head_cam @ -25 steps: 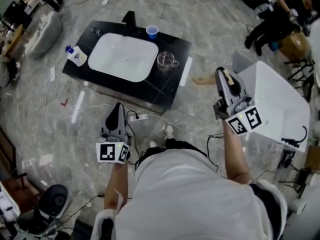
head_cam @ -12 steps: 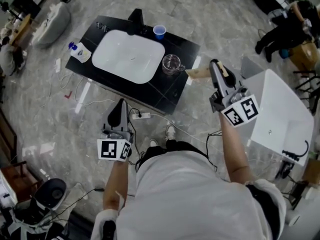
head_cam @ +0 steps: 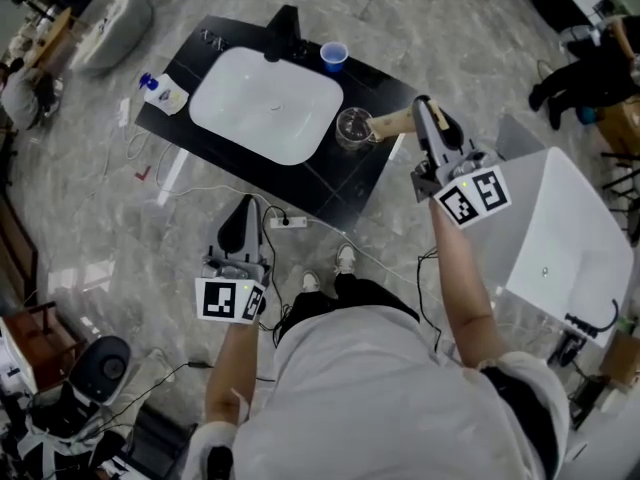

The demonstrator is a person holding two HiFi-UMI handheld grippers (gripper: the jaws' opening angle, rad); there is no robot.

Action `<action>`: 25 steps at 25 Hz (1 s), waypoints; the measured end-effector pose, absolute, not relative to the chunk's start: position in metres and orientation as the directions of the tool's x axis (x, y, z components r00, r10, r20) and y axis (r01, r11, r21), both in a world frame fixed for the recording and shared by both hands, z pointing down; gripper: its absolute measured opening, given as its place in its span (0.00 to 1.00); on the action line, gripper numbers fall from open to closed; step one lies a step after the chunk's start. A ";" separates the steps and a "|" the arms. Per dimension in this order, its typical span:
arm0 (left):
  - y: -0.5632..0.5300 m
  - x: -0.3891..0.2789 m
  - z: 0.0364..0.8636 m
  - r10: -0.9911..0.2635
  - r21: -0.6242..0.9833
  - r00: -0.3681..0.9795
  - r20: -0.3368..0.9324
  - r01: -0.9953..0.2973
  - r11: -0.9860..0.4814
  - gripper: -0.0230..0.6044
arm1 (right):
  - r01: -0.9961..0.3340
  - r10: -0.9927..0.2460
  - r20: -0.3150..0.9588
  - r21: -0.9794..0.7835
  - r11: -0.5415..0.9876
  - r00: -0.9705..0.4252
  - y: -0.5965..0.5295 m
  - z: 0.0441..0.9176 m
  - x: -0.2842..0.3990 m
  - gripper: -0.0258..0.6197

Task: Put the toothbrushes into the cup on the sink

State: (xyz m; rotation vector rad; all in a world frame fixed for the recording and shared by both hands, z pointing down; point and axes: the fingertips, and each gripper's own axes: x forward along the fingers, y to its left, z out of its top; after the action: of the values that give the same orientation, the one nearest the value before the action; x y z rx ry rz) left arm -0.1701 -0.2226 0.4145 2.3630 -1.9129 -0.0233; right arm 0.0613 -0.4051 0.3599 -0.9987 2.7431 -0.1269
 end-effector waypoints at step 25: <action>-0.237 -0.181 0.444 -0.977 0.118 0.137 0.163 -0.986 -0.118 0.04 | -0.626 -0.694 -0.053 -0.385 0.678 -0.718 -0.485 0.494 0.036 0.10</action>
State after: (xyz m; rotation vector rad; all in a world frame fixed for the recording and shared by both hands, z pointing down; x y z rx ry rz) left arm -0.1811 -0.2374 0.4445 2.2106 -1.9425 0.0660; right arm 0.0363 -0.4854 0.4938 -1.0724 2.6961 -0.5105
